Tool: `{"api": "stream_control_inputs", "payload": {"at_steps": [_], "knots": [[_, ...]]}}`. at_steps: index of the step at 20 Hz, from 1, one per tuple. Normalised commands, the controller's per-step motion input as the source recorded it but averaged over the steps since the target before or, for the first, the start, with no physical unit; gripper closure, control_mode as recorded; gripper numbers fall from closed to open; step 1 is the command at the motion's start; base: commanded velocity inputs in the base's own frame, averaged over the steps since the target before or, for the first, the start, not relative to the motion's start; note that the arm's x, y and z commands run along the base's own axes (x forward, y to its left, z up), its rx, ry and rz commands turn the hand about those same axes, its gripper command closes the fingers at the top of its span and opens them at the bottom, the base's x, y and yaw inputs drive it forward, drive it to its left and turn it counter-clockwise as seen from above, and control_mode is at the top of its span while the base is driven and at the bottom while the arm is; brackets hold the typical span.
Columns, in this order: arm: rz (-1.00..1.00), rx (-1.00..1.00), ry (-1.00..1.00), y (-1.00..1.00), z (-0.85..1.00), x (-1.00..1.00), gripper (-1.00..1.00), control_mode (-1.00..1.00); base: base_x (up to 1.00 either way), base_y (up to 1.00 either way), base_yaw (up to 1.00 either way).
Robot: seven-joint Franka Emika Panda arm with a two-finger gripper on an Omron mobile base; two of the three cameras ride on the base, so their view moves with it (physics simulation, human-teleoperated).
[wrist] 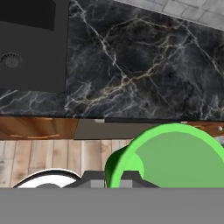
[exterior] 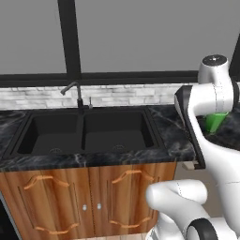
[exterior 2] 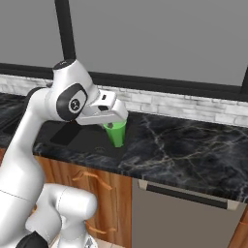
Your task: Pick the cup and bowl from the counter and place them on the counter next to the sink.
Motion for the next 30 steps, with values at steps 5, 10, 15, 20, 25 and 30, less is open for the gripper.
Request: {"api": "stream_control_inputs", "payload": {"at_steps": [5, 10, 15, 20, 25, 30], "knots": [[0.00, 0.03, 0.02, -0.01, -0.17, 0.41, 1.00, -1.00, 0.00, 0.00, 0.00], [0.08, 0.03, 0.03, -0.23, -0.13, 0.97, 1.00, -1.00, 0.00, 0.00, 0.00], [0.00, 0.00, 0.00, -0.01, -0.21, 0.38, 1.00, -1.00, 0.00, 0.00, 0.00], [-0.01, 0.01, -0.01, 0.00, -0.80, 0.10, 1.00, -1.00, 0.00, 0.00, 0.00], [0.00, 0.06, -0.11, 0.00, -0.83, 0.11, 1.00, -1.00, 0.00, 0.00, 0.00], [0.00, 0.05, -0.14, 0.00, -0.57, 0.40, 1.00, -1.00, 0.00, 0.00, 0.00]]}}
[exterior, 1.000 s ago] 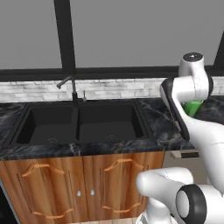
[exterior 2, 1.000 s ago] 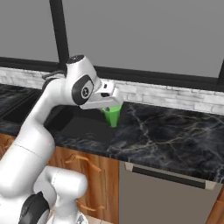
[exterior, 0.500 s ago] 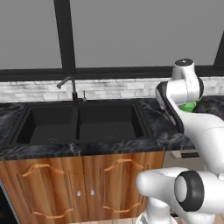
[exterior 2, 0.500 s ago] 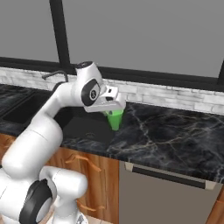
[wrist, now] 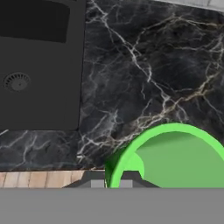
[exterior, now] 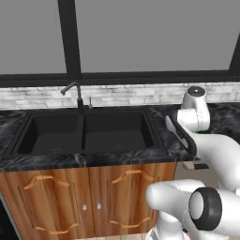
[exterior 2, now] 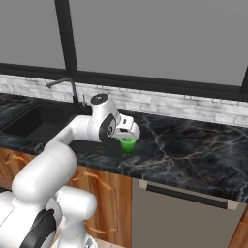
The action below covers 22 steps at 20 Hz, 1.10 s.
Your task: Pick the cup and bowl from the counter and place them on the counter next to the sink.
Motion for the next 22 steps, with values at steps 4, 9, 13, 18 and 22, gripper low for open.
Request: {"api": "stream_control_inputs", "payload": {"at_steps": [4, 9, 13, 18, 22], "knots": [[0.00, 0.00, -0.02, 0.00, -0.27, 0.51, 1.00, -1.00, 0.00, 0.00, 0.00], [0.00, 0.00, 0.06, -0.10, -0.18, 0.79, 1.00, -1.00, 0.00, 0.00, 0.00], [0.00, 0.00, 0.11, -0.19, -0.12, 0.66, 1.00, -1.00, 0.00, 0.00, 0.00], [0.00, 0.00, 0.17, -0.19, -0.27, 0.26, 1.00, -1.00, 0.00, 0.00, 0.00], [0.00, 0.00, 0.11, -0.17, -0.50, 0.19, 1.00, -1.00, 0.00, 0.00, 0.00]]}}
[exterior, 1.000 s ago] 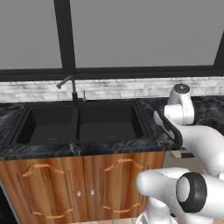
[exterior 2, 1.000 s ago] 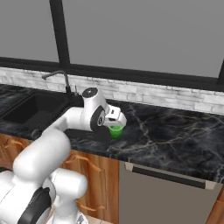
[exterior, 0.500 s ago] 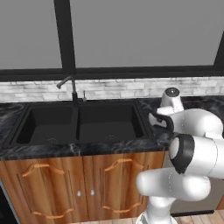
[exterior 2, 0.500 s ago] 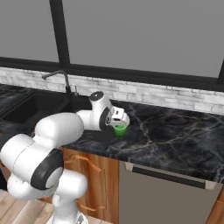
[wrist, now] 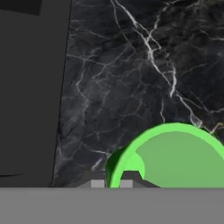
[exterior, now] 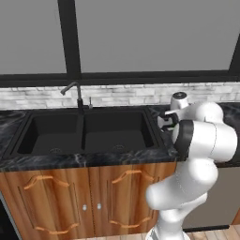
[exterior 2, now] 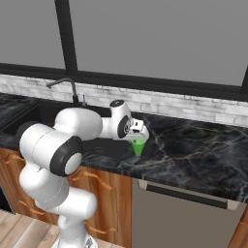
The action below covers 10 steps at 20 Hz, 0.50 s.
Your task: Pick the cup and bowl from the counter and place them on the counter next to the sink.
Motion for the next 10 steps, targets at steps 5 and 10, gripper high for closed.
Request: {"api": "stream_control_inputs", "payload": {"at_steps": [5, 10], "knots": [[0.00, 0.00, 0.00, -0.15, -0.53, 0.21, 1.00, -1.00, 0.00, 0.00, 0.00], [0.00, 0.00, 0.00, -0.13, -0.41, 0.15, 1.00, -1.00, 0.00, 0.00, 0.00]]}}
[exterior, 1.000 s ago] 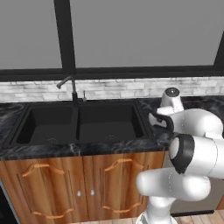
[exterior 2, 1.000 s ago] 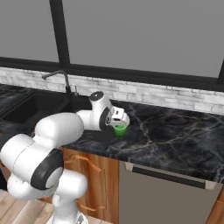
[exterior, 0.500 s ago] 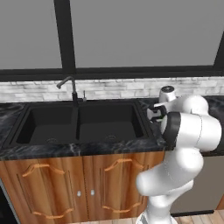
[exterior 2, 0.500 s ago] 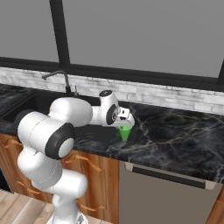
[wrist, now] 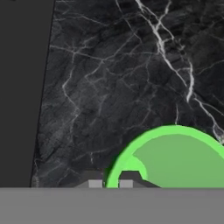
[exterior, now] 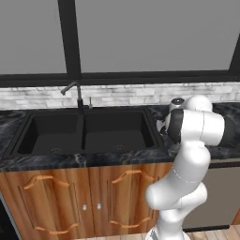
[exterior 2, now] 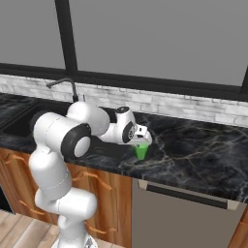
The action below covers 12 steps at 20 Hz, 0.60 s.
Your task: Pick the cup and bowl from the counter and place them on the counter next to the sink.
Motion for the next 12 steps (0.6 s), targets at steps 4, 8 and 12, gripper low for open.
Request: {"api": "stream_control_inputs", "payload": {"at_steps": [4, 8, 12], "knots": [[0.00, 0.00, 0.00, -0.13, -0.33, 0.17, 1.00, -1.00, 0.00, 0.00, 0.00], [0.00, 0.00, 0.00, -0.02, -0.04, 0.02, 1.00, -1.00, 0.00, 0.00, 0.00], [0.00, 0.00, 0.00, 0.00, 0.00, 0.00, -1.00, -1.00, 0.00, 0.00, 0.00]]}}
